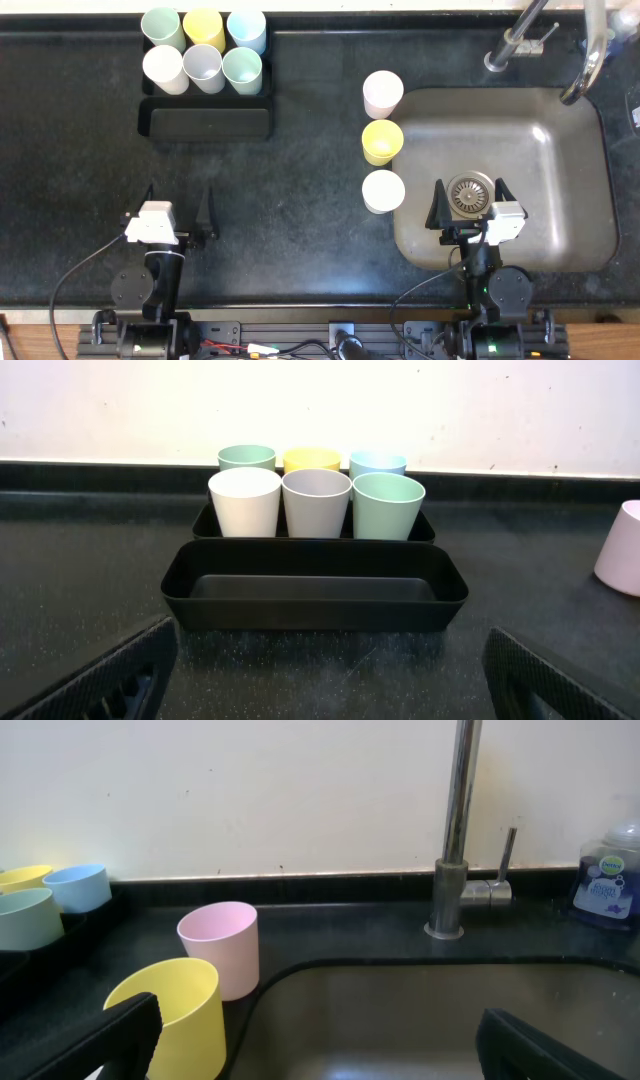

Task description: Store Cups

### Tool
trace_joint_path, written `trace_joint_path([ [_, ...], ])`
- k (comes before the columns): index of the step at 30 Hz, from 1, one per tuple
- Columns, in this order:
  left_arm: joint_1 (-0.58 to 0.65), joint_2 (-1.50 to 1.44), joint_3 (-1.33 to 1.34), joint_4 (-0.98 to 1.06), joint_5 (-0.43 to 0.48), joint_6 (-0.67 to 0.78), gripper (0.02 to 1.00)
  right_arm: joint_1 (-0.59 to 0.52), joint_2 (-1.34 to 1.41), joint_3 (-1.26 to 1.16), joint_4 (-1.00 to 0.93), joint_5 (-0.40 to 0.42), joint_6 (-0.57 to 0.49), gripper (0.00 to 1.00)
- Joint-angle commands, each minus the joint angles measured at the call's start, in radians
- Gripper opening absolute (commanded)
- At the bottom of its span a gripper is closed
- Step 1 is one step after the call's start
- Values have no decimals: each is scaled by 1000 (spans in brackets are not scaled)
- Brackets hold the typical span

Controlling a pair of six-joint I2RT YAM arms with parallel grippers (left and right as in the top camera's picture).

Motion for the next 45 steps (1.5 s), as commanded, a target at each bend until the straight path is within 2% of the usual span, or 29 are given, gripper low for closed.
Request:
trace_joint_path([
  [1,0,-8,-3,-2,5,-4,998,-1,-11,-14,3,-7,-3,998],
  [6,2,88,80,-39,26,-5,998,-1,-11,-14,3,-7,-3,998],
  [11,2,510,435,-134,114,-5,998,-1,-11,-13,3,-7,-3,996],
  [14,-5,854,801,-315,198,-5,998,-1,-11,-13,3,-7,-3,998],
  [18,-72,1323,1448,-663,269,-5,998,-1,-11,-14,3,-7,-3,998],
  [23,-244,1821,2213,-1013,228,-6,998,-1,-11,-13,3,-7,-3,996],
  [26,-362,2051,2508,-1106,141,-109,998,-1,-11,-13,3,-7,-3,998],
  [30,-489,2231,2582,-1138,15,-288,998,-1,-11,-13,3,-7,-3,996],
  [32,-528,2292,2582,-1149,-10,-364,998,-1,-11,-13,3,-7,-3,998],
  [40,-576,2407,2582,-1178,-10,-504,998,-1,-11,-13,3,-7,-3,998],
  [45,-563,2446,2581,-1208,11,-509,998,-1,-11,-14,3,-7,-3,998],
])
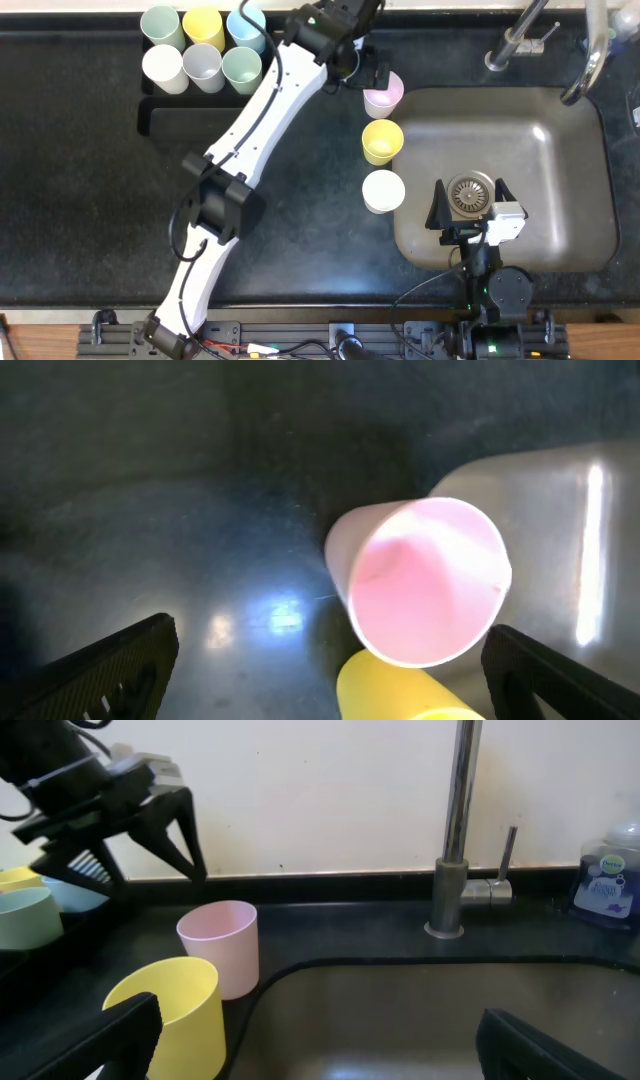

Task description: Store Cups

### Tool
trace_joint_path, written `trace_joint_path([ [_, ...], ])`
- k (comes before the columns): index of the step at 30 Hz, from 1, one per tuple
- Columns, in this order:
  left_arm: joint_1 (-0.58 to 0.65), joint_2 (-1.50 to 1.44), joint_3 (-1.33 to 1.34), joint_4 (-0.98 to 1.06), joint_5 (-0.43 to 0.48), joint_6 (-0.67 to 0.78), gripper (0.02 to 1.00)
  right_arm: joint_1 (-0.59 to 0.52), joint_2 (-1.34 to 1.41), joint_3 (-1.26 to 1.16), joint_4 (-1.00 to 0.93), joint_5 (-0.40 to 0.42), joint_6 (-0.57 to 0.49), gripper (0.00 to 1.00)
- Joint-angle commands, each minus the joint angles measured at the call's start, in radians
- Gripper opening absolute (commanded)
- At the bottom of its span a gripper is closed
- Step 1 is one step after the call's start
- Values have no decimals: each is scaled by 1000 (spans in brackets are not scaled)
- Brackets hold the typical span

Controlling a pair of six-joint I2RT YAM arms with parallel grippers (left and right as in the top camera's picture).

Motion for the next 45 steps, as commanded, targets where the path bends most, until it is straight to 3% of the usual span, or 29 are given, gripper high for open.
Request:
trace_joint_path([
  [1,14,18,24,-10,-3,-55,998,-1,-8,-14,6,-7,-3,998],
  [11,3,72,24,-21,34,-55,998,-1,-8,-14,6,-7,-3,998],
  [45,4,90,-23,-21,23,-55,998,-1,-8,-14,6,-7,-3,996],
])
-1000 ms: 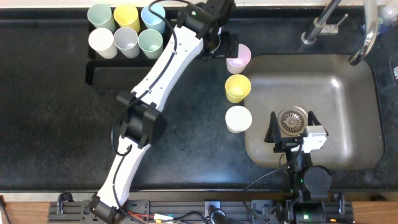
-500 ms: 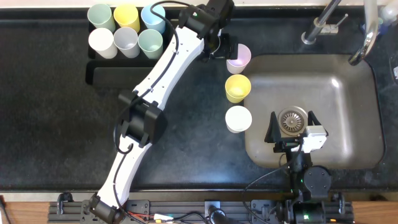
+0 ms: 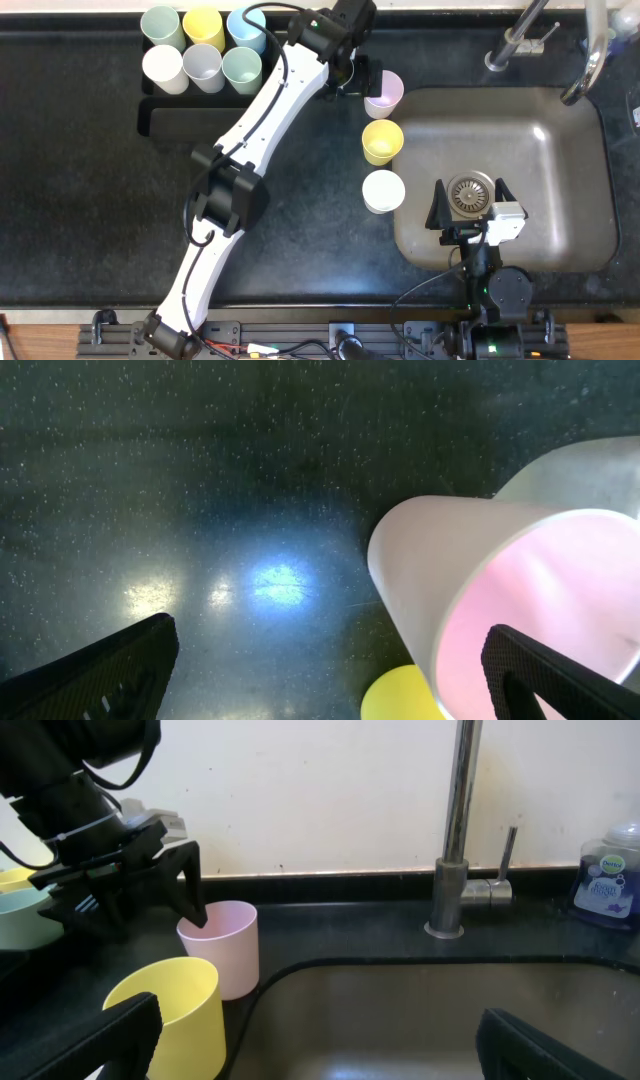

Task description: Store Cups

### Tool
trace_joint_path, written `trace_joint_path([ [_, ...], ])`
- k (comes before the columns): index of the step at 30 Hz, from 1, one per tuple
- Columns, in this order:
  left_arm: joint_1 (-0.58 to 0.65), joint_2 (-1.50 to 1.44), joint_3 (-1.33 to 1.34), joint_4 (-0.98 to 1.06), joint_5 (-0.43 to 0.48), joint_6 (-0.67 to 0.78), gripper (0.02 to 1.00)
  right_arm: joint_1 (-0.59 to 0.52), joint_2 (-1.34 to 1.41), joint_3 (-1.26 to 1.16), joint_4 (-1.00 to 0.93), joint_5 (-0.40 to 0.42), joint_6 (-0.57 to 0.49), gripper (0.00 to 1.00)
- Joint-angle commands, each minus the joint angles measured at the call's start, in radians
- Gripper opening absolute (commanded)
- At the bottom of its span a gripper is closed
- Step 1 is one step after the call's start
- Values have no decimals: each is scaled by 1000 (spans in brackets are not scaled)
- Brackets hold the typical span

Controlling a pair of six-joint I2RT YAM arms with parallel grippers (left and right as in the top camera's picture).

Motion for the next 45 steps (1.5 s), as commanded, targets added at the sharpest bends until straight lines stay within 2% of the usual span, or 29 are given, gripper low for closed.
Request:
trace_joint_path([
  [1,-6,12,-8,-3,3,-11,998,-1,-8,-14,5,-7,-3,996],
  [4,-6,12,-8,-2,3,-11,987,-1,-8,-13,5,-7,-3,998],
  [5,-6,12,-8,-2,3,-11,917,-1,-8,-13,5,-7,-3,998],
  [6,-6,12,-8,-2,3,-11,722,-1,-8,-14,5,-7,-3,998],
  [7,-6,12,-8,-2,3,-11,487,-1,-8,-13,5,-7,-3,998],
  [9,-6,13,-8,-2,3,-11,237,-1,-8,-13,5,-7,-3,996],
  [10,-6,13,-8,-2,3,-11,174,-1,-8,-13,5,-7,-3,998],
  [12,-6,13,-8,-2,3,-11,110,-1,-8,-13,5,-7,-3,998],
  [13,-6,13,-8,-2,2,-11,36,-1,-8,-14,5,-7,-3,996],
  [17,-6,13,-8,-1,-33,-38,36,-1,-8,-13,5,-7,-3,996],
  [25,8,0,-6,2,-35,-69,36,-1,-8,-13,5,-7,-3,998],
  [39,92,-363,-6,-12,-42,-115,36,-1,-8,-13,5,-7,-3,998],
  [41,106,-415,-7,-48,-71,-117,36,-1,-8,-13,5,-7,-3,998],
  [45,167,-494,-13,-241,-229,-239,38,-1,-8,-13,5,-7,-3,998],
])
